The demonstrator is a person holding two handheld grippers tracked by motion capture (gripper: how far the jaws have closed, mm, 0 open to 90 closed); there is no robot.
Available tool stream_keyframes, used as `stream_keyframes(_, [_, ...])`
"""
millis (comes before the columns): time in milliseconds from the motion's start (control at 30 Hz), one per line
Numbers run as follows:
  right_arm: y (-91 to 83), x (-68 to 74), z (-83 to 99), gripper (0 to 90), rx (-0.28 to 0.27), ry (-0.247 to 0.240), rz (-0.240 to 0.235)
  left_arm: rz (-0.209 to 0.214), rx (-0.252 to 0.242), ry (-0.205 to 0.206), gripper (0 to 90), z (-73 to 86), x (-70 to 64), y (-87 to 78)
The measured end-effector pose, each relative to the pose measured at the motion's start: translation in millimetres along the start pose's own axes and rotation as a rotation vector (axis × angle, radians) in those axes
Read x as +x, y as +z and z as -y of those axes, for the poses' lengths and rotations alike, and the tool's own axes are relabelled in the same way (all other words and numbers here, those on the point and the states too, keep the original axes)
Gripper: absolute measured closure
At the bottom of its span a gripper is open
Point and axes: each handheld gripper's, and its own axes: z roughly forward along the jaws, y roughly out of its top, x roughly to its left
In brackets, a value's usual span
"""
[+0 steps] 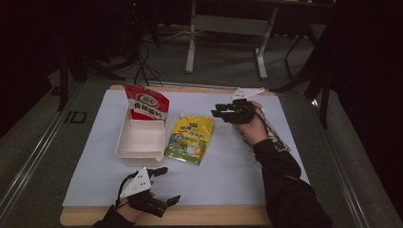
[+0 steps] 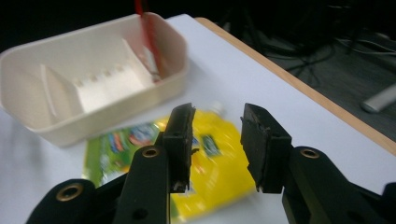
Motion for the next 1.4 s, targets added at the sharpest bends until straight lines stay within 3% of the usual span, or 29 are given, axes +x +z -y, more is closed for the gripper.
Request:
stream_keyframes(200, [-34.7,-25.3,24.3,68.8,0.001,0.052,0.07,0.013,0.006,0.007,2.9,0.7,-1.8,2.9])
stream_keyframes(333, [-55.2,-43.8,40.9,81.8,0.023,0.118,0.118,0.029,-0.001,0.006,2.9,1.2,-1.7,3.0])
stream_keyframes(433, [-67.2,-55.9,53.2,87.3,0.049,0.141,0.167,0.031,0.001,0.006,2.9,1.5,-1.5,3.3])
stream_keyframes(733, [-91.2,-98.3,95.2,89.9,0.082,0.254,0.316,0.032,0.012,-0.004,2.9,3.1,-0.6,4.2])
stream_keyframes(933, [-95.9,-124.1,119.3,90.0,0.103,0.336,0.384,0.026,0.018,-0.002,2.9,3.6,-0.3,4.6])
stream_keyframes(1100, [-90.2,-139.4,135.4,90.0,0.136,0.372,0.421,0.019,0.02,-0.001,2.9,3.7,-0.2,3.3])
stream_keyframes(1400, [-76.3,-150.6,157.4,90.0,0.202,0.409,0.453,0.012,0.018,-0.014,2.9,4.5,1.0,1.6])
